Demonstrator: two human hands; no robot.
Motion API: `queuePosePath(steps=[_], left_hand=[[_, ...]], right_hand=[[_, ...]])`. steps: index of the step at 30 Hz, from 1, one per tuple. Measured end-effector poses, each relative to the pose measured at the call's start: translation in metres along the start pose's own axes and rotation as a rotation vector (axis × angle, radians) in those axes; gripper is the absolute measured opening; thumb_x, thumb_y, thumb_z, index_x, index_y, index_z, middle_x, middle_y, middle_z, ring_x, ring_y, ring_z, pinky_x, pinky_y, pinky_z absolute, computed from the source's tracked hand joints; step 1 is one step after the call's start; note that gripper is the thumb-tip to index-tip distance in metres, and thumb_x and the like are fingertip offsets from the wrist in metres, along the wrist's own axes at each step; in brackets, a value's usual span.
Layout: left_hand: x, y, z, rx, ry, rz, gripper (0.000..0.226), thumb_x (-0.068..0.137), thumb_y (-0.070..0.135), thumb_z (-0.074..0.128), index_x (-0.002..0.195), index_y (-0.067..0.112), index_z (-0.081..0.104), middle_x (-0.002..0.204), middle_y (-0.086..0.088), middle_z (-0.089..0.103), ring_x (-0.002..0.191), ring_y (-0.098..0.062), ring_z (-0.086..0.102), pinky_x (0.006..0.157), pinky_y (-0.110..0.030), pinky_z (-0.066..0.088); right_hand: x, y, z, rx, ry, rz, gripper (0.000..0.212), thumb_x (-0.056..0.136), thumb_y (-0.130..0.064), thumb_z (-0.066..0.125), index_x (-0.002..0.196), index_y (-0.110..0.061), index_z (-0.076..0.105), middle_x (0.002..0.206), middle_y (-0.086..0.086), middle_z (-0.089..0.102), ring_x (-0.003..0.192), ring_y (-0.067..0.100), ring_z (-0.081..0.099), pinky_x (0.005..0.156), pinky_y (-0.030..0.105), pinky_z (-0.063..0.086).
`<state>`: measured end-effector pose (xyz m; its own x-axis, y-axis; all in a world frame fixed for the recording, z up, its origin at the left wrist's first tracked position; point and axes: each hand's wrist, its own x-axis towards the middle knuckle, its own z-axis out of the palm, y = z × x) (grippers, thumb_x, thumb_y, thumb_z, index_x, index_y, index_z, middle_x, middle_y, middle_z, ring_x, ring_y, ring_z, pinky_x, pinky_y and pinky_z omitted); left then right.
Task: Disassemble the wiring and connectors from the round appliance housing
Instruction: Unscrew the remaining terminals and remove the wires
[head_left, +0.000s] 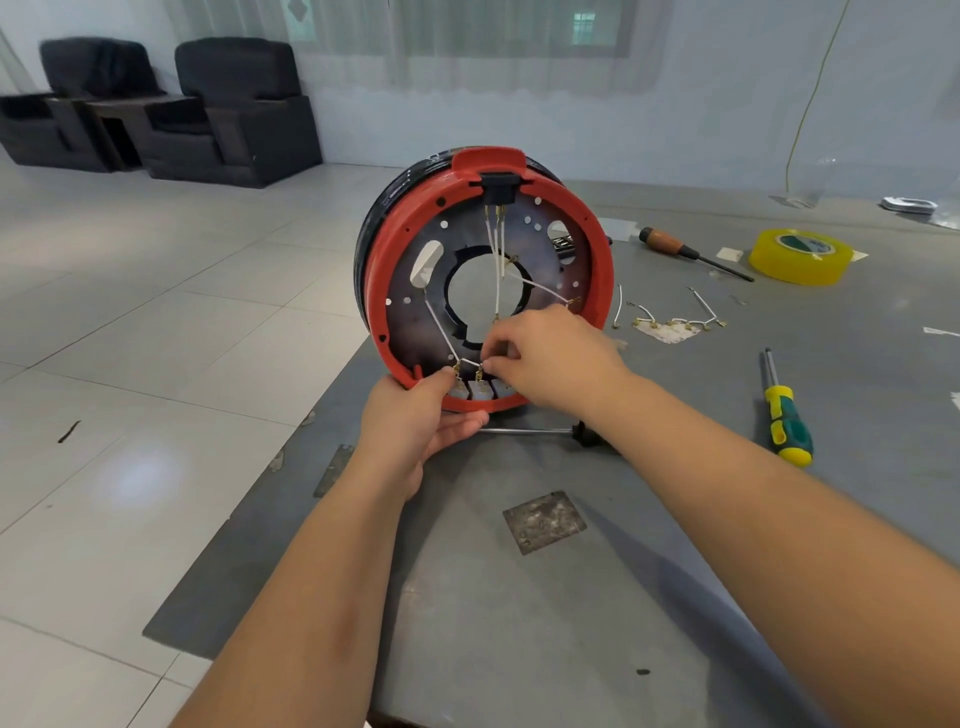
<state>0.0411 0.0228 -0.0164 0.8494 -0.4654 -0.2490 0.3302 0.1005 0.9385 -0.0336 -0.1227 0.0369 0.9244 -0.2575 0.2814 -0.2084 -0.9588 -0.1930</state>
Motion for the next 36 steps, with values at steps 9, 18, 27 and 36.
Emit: queuePosePath(steps=[9, 18, 27, 36], left_hand=[[0.004, -0.002, 0.001, 0.058, -0.027, 0.016, 0.02, 0.105, 0.016, 0.065, 0.123, 0.007, 0.063, 0.095, -0.024, 0.079, 0.075, -0.036, 0.08, 0.057, -0.03, 0.062], [0.005, 0.002, 0.004, 0.061, -0.004, -0.048, 0.012, 0.105, 0.01, 0.064, 0.116, 0.007, 0.062, 0.098, -0.025, 0.075, 0.067, -0.034, 0.079, 0.052, -0.029, 0.061], [0.007, 0.003, 0.005, 0.066, 0.01, -0.086, 0.024, 0.104, 0.009, 0.066, 0.126, 0.003, 0.061, 0.099, -0.025, 0.076, 0.067, -0.032, 0.079, 0.052, -0.029, 0.061], [0.006, 0.005, 0.007, 0.095, 0.012, -0.095, 0.023, 0.106, 0.01, 0.063, 0.126, 0.001, 0.06, 0.096, -0.026, 0.076, 0.062, -0.028, 0.078, 0.05, -0.028, 0.06]], right_hand=[[0.01, 0.007, 0.008, 0.075, -0.062, -0.015, 0.008, 0.093, -0.037, 0.067, 0.086, -0.034, 0.07, 0.064, -0.015, 0.053, 0.076, 0.014, 0.057, 0.064, 0.029, 0.043], [0.009, 0.013, 0.022, 0.036, -0.005, -0.069, 0.008, 0.096, -0.039, 0.062, 0.097, -0.034, 0.068, 0.07, -0.015, 0.054, 0.083, 0.015, 0.059, 0.067, 0.031, 0.042], [0.005, 0.015, 0.027, -0.046, 0.049, -0.132, 0.012, 0.099, -0.044, 0.054, 0.101, -0.035, 0.062, 0.082, -0.007, 0.065, 0.082, 0.023, 0.062, 0.061, 0.033, 0.04], [0.008, 0.015, 0.028, -0.06, 0.011, -0.102, 0.018, 0.101, -0.044, 0.05, 0.103, -0.029, 0.06, 0.089, -0.002, 0.068, 0.087, 0.028, 0.064, 0.065, 0.035, 0.042]])
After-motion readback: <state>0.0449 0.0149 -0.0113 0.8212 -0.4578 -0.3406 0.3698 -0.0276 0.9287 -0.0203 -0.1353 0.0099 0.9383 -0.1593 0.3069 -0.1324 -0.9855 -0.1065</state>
